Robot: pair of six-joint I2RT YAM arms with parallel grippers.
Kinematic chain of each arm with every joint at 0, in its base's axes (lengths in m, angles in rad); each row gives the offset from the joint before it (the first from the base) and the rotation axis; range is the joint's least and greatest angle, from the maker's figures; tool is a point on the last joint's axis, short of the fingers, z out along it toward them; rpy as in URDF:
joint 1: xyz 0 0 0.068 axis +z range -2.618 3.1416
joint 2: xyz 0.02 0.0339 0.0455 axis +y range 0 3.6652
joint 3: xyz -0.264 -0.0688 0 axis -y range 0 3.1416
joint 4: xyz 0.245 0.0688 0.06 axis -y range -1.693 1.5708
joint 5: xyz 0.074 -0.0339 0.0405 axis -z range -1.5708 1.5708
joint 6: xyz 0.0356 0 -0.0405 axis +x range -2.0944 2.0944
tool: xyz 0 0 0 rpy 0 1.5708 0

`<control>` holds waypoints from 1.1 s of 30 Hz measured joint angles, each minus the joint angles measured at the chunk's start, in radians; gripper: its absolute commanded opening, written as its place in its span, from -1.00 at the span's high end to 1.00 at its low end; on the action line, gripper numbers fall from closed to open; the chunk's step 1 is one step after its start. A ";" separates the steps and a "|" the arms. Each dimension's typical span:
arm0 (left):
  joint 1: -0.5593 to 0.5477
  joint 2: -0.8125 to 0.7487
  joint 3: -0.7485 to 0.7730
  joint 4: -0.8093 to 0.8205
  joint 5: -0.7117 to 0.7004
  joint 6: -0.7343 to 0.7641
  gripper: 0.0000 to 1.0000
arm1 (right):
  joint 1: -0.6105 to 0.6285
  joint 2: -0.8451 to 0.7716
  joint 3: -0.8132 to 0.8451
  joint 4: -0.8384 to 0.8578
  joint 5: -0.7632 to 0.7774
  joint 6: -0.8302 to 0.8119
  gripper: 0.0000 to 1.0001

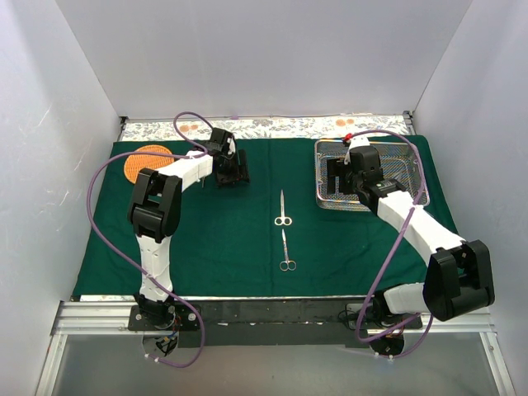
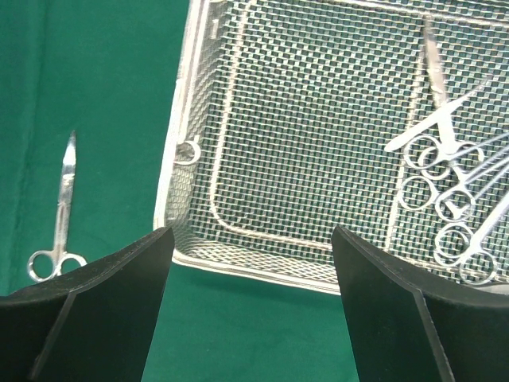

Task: Open and lay out the surgical kit
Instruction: Pick up the medical item from the container.

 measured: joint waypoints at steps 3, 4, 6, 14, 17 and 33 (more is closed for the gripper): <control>-0.001 -0.010 0.002 -0.018 -0.031 -0.003 -0.39 | -0.024 0.008 0.008 -0.005 0.012 -0.007 -0.76; -0.002 -0.021 0.001 -0.030 -0.042 -0.005 -0.41 | -0.037 0.018 0.021 -0.010 0.015 -0.009 -0.75; -0.002 -0.058 -0.002 -0.048 -0.068 -0.005 -0.46 | -0.068 0.048 0.056 -0.020 0.019 -0.013 -0.74; -0.002 -0.425 -0.157 -0.040 -0.193 -0.016 -0.80 | -0.253 0.276 0.287 -0.040 0.004 0.034 -0.62; -0.002 -0.549 -0.249 -0.020 -0.243 -0.022 -0.92 | -0.309 0.361 0.349 -0.063 -0.011 0.070 -0.57; -0.002 -0.708 -0.491 0.032 -0.369 -0.032 -0.91 | -0.438 0.681 0.553 -0.150 -0.048 0.256 0.02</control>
